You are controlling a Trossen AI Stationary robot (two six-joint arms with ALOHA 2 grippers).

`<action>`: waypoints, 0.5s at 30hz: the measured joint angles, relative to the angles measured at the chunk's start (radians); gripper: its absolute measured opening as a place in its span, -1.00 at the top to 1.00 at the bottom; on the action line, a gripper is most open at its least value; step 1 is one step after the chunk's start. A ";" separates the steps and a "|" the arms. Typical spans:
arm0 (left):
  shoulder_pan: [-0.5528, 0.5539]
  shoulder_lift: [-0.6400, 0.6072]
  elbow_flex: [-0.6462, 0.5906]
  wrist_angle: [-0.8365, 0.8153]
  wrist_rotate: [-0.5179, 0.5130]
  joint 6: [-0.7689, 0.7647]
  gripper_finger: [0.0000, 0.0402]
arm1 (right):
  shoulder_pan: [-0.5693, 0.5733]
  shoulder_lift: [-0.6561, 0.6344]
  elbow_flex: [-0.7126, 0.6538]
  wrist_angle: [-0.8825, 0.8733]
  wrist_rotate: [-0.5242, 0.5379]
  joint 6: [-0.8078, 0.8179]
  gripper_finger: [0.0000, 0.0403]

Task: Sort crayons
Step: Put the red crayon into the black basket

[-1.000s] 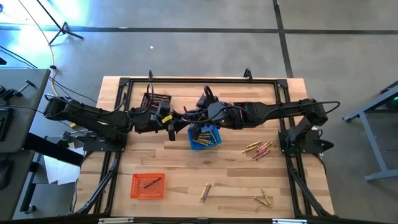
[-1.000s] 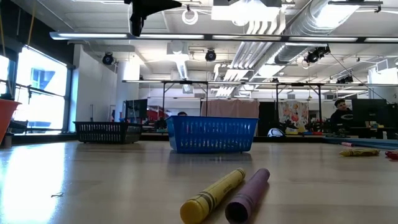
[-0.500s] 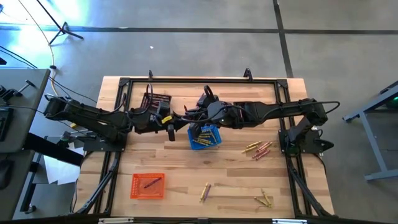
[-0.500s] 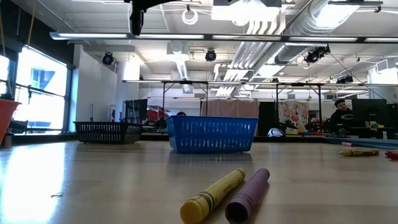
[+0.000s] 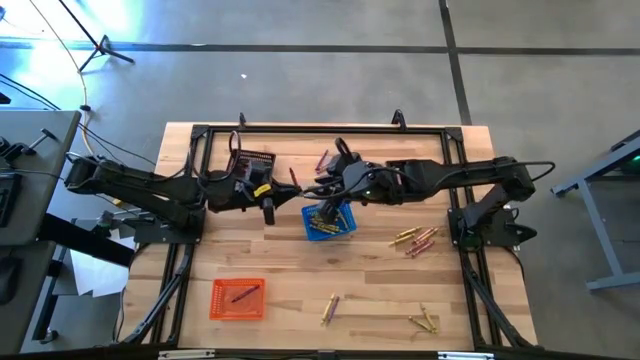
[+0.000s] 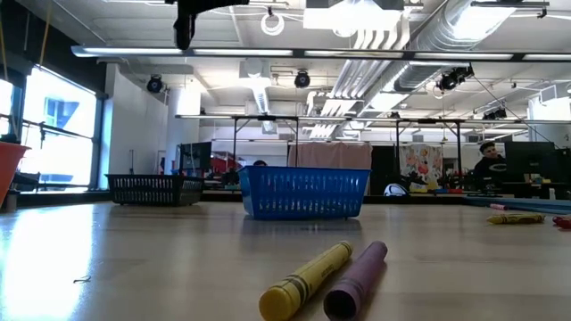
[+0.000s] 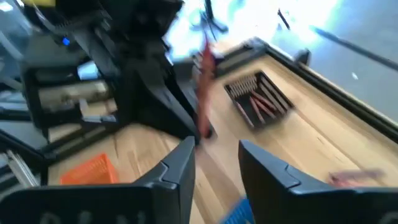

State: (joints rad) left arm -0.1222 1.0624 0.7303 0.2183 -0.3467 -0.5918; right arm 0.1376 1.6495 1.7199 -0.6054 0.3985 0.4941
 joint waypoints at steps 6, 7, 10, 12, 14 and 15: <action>0.038 -0.123 0.002 -0.374 -0.140 0.001 0.90 | 0.018 -0.050 0.000 -0.128 0.008 0.093 0.42; 0.048 -0.143 0.000 -0.459 -0.195 0.000 0.89 | 0.025 -0.053 0.000 -0.151 0.009 0.110 0.41; 0.084 -0.175 0.002 -0.716 -0.342 -0.055 0.88 | 0.047 -0.054 0.000 -0.201 0.017 0.141 0.41; 0.117 -0.178 0.000 -0.875 -0.387 -0.156 0.88 | 0.060 -0.050 0.000 -0.225 0.019 0.163 0.41; 0.154 -0.173 -0.003 -1.001 -0.393 -0.240 0.88 | 0.070 -0.045 0.000 -0.240 0.019 0.182 0.41; 0.171 -0.169 -0.012 -1.029 -0.398 -0.256 0.87 | 0.074 -0.043 0.000 -0.249 0.020 0.187 0.41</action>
State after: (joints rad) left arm 0.0488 0.8934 0.7185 -0.8108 -0.7450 -0.8478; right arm 0.2121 1.6063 1.7199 -0.8546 0.4183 0.6809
